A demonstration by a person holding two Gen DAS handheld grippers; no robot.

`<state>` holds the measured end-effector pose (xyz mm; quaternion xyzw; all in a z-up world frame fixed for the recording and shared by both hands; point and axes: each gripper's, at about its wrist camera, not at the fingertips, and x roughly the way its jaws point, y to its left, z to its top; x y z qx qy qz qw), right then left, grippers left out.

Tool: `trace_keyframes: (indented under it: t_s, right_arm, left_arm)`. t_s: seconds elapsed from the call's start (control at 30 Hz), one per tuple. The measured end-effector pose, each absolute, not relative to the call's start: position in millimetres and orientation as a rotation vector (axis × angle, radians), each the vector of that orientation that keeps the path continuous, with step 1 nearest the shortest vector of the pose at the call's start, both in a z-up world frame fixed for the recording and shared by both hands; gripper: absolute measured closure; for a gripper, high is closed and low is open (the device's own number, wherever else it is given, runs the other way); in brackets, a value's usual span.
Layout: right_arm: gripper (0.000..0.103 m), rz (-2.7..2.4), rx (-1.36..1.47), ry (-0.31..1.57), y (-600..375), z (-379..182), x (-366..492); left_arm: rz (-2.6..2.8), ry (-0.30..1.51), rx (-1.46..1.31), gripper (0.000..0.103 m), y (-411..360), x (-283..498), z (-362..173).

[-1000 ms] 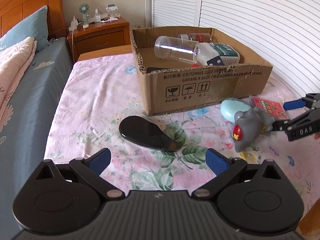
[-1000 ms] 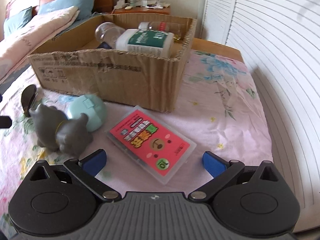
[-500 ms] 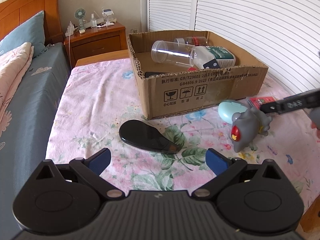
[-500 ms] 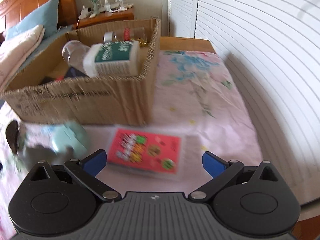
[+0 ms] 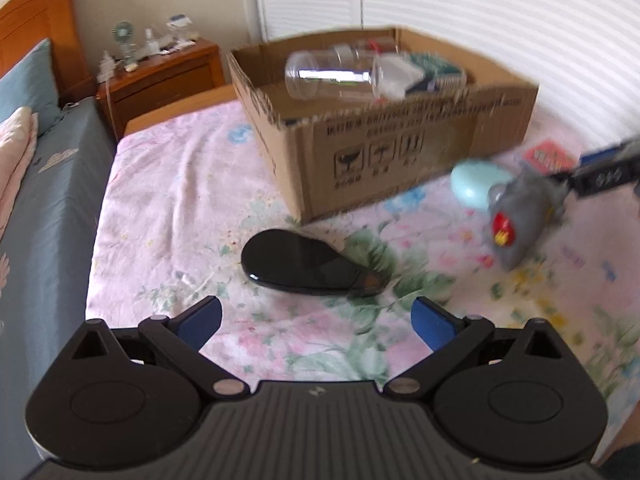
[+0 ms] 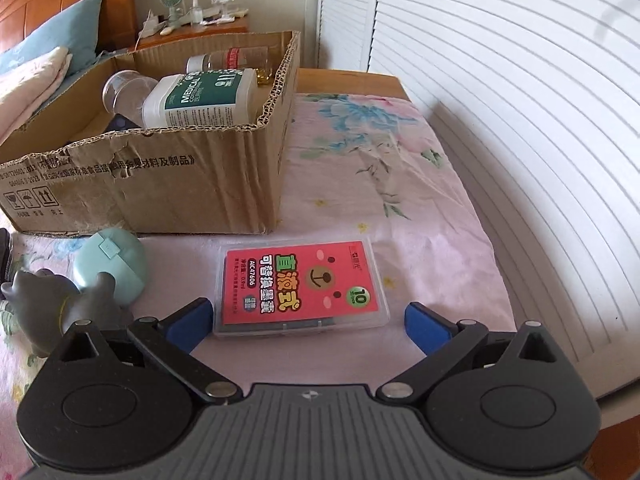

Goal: Organize rigid objects
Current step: 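Grasp the black oval case with the left tool while the right tool grasps the red card case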

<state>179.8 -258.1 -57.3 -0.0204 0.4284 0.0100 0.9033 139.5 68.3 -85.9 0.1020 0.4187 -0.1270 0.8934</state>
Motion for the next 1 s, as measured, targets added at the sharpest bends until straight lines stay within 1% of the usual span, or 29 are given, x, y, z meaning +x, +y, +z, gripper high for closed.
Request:
trace_keyframes:
  t_s: [0.17,0.47,0.73,0.9,0.97,1.0]
  right_arm:
    - [0.000,0.013,-0.036,0.872,-256.5,-57.7,176.6]
    - [0.000,0.023,-0.039,0.874,-257.3,-58.4,176.7]
    - [0.000,0.038,-0.046,0.868,-257.3,-58.3,173.6]
    - [0.000,0.036,-0.045,0.861,-256.7,-58.8,172.6]
    - [0.000,0.038,-0.046,0.862,-256.5,-58.7,173.1]
    - [0.000,0.040,-0.047,0.865,-256.5,-58.6,173.7]
  left_arm:
    - [-0.332,0.908,0.138,0.001,82.3,155.3,-91.1]
    - [-0.409,0.861,0.174,0.000,75.9,181.4,-94.3]
    - [-0.537,0.895,0.244,0.001,60.0,166.6,-88.6]
    - [-0.503,0.898,0.227,0.001,57.0,168.5,-89.3]
    - [-0.497,0.893,0.223,0.002,54.6,169.0,-89.4]
    - [-0.500,0.889,0.224,0.004,53.6,168.8,-89.0]
